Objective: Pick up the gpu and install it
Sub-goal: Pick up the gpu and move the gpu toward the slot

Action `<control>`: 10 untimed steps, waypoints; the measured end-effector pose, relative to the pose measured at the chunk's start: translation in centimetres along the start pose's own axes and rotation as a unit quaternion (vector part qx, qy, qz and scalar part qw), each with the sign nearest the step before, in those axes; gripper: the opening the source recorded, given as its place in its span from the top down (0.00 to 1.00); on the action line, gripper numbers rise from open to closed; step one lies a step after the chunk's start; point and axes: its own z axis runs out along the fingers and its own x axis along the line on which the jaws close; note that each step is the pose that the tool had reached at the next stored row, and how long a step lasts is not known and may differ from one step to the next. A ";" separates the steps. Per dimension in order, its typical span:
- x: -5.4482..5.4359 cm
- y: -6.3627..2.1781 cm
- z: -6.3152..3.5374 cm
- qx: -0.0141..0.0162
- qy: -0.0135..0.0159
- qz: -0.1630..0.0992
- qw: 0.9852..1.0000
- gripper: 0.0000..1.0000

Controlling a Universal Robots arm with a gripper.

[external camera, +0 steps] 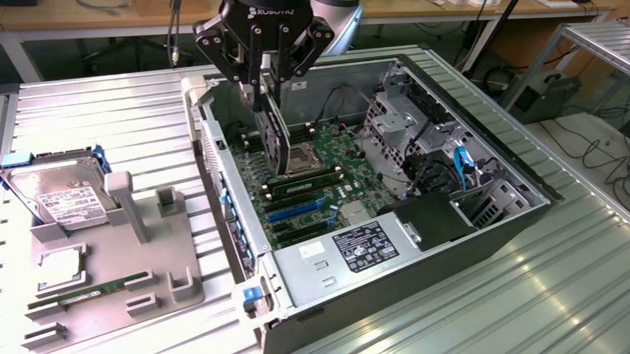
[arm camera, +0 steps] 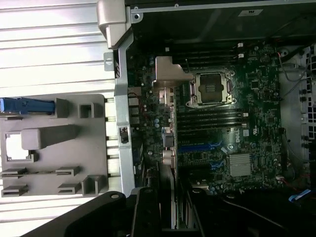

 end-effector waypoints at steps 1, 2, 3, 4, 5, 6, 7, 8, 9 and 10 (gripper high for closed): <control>-0.1 0.01 0.00 0.000 0.000 0.000 1.000 0.73; -0.2 0.01 0.00 0.000 0.000 0.000 1.000 0.73; -0.2 0.02 0.00 0.000 0.000 0.000 1.000 0.73; -0.3 0.02 0.00 0.000 0.000 0.000 1.000 0.73; -0.4 0.03 0.01 0.000 0.000 0.000 1.000 0.73; -0.5 0.04 0.01 0.000 0.000 0.000 1.000 0.73; -0.6 0.04 0.01 0.000 0.000 0.000 1.000 0.73; -0.7 0.05 0.01 0.000 0.000 0.000 1.000 0.73; -0.7 0.06 0.02 0.000 0.000 0.000 1.000 0.73; -0.8 0.06 0.02 0.000 0.000 0.000 1.000 0.73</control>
